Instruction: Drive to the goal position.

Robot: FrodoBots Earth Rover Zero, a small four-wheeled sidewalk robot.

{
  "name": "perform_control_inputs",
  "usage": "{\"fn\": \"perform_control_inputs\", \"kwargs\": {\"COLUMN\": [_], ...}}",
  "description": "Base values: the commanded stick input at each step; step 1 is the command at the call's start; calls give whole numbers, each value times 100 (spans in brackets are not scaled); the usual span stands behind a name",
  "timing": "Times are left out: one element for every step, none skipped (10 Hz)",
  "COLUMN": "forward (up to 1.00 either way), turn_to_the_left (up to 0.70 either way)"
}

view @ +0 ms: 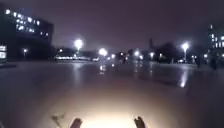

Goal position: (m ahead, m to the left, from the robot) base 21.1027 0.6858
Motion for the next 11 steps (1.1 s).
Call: {"fn": "perform_control_inputs", "kwargs": {"forward": [100, 100, 100, 100, 100, 100, 100, 100, 100, 100, 100], "turn_to_the_left": [0, 0, 0, 0, 0, 0, 0, 0, 0, 0, 0]}}
